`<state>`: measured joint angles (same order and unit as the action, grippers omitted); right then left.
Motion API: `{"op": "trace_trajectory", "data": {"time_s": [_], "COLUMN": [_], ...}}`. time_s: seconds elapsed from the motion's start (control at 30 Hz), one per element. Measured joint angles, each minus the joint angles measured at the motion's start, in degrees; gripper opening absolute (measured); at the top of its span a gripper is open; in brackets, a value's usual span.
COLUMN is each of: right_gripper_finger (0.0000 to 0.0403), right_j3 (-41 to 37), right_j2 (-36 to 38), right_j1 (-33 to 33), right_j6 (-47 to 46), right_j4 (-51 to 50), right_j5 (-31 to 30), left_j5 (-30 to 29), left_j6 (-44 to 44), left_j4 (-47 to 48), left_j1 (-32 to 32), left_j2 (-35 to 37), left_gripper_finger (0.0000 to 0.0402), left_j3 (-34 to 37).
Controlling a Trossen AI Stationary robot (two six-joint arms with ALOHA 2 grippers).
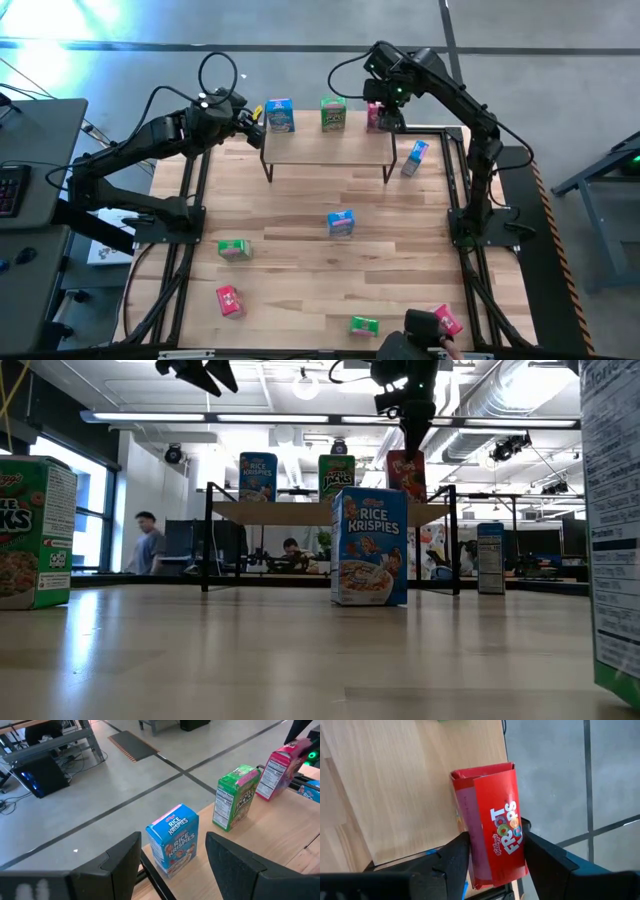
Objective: Stack cereal on shelf
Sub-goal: Put the top red cereal box on the shelf
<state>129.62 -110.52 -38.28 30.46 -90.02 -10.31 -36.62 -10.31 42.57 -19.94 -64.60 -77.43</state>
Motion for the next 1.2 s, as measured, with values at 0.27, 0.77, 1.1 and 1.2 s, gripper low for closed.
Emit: {"op": "trace_trajectory", "data": {"time_s": [0.27,0.77,1.1,1.2], "right_gripper_finger": [0.0177,0.0214,0.0243,0.0243], "right_j3": [0.0,0.0,0.0,0.36], "right_j2": [0.0,-0.07,-0.07,-0.07], "right_j1": [0.0,0.0,0.04,0.04], "right_j6": [0.04,0.46,1.02,0.83], "right_j4": [0.0,0.74,1.57,1.51], "right_j5": [1.37,0.8,-1.69,-1.26], "left_j5": [0.0,0.0,0.0,0.0], "left_j6": [0.0,0.0,0.0,0.0], "left_j4": [0.0,0.0,-0.01,-0.02], "left_j1": [0.0,-0.01,0.0,0.0], "left_j2": [0.0,-0.01,-0.01,-0.02], "left_gripper_finger": [0.0214,0.0214,0.0214,0.0214], "left_j3": [0.0,0.0,0.0,0.0]}}
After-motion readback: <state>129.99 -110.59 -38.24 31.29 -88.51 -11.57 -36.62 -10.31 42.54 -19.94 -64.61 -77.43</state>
